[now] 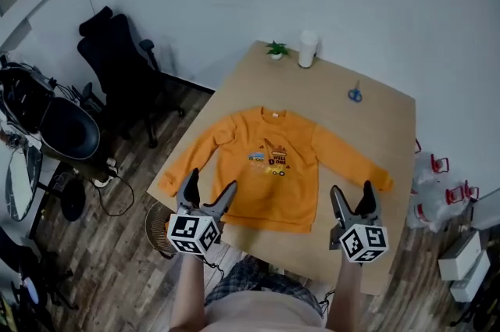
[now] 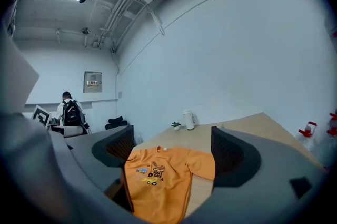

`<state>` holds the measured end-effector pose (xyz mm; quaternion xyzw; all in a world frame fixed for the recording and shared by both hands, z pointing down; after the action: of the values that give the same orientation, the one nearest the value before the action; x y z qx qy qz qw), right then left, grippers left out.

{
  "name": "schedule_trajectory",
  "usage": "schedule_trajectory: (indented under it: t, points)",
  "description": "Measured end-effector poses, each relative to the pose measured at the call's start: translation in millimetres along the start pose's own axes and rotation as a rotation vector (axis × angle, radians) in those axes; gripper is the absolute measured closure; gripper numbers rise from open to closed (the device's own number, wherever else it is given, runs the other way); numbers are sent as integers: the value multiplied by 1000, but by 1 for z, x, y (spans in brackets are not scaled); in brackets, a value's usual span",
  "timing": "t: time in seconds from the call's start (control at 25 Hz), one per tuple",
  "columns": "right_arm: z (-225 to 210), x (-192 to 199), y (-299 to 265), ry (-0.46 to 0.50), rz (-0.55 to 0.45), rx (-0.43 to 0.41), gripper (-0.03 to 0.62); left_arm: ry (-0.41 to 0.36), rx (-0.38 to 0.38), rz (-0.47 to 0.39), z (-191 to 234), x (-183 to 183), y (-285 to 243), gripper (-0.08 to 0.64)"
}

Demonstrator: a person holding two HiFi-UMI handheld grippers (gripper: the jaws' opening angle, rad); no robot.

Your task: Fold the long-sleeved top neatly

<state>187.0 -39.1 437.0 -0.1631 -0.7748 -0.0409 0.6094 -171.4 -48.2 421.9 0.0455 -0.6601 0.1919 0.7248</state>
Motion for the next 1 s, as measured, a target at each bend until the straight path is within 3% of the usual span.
schedule_trajectory:
  t: [0.28, 0.52, 0.76, 1.0]
  points:
    - [17, 5, -19, -19, -30, 94, 147, -24, 116, 29, 24, -5, -40, 120]
    - [23, 4, -28, -17, -30, 132, 150, -25, 147, 32, 36, -10, -60, 120]
    - [20, -1, -36, 2, -5, 127, 155, -6, 114, 46, 44, -10, -66, 120]
    - [30, 0, -57, 26, 31, 52, 161, 23, 25, 62, 65, 0, -57, 120]
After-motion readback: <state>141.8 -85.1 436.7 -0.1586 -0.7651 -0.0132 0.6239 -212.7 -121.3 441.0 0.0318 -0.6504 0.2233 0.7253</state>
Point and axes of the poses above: the fingertips, and each gripper's own axes: y backward along the fingers, z to its left, x out of its underside, the point moved 3 cm from there along y, backward along the fingers, and after that the axes turned 4 degrees about z, right-handed, at the moved point
